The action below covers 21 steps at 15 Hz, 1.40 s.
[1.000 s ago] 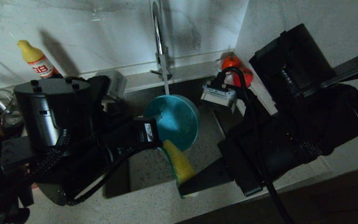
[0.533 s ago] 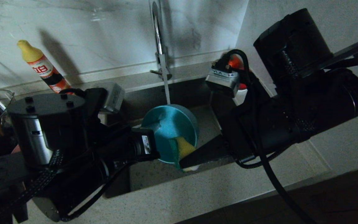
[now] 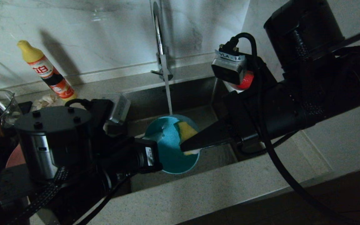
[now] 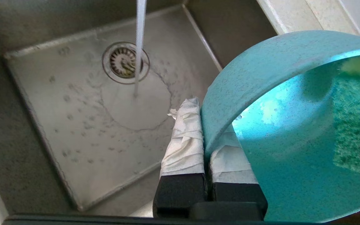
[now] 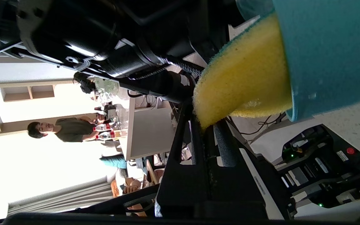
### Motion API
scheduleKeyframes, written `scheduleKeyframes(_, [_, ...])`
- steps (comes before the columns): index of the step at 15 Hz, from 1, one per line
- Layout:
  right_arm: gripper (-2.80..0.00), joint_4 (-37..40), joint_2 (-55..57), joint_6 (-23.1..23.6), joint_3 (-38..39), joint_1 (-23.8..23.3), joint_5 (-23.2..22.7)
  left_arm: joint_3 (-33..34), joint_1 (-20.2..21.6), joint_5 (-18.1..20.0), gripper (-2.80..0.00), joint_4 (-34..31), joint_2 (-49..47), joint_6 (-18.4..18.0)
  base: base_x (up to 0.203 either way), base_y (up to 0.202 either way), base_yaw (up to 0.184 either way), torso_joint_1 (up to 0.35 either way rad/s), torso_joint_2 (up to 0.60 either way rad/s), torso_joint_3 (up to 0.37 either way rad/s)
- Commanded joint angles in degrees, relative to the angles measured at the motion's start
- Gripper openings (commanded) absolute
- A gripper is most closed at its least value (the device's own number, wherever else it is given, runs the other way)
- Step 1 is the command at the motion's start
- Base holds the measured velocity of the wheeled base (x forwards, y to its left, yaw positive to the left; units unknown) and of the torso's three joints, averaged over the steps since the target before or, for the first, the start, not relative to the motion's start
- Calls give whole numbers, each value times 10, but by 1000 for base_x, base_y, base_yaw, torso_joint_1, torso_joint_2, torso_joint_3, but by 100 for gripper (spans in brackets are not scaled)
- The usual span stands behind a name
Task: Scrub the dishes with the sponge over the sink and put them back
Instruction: Wipe the bowl
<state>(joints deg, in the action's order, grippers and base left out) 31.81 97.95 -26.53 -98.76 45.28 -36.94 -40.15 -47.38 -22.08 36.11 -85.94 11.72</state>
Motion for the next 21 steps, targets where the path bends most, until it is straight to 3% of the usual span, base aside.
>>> scheduleKeyframes(1, [-280, 2, -1, -2, 0, 0, -3, 4, -3, -2, -280, 2, -5, 4, 0, 0, 0, 0, 0, 0])
scheduleKeyframes(21, [-280, -4, 36, 3, 14, 12, 2, 4, -10, 9, -280, 4, 24, 7, 0, 0, 0, 0, 0, 0])
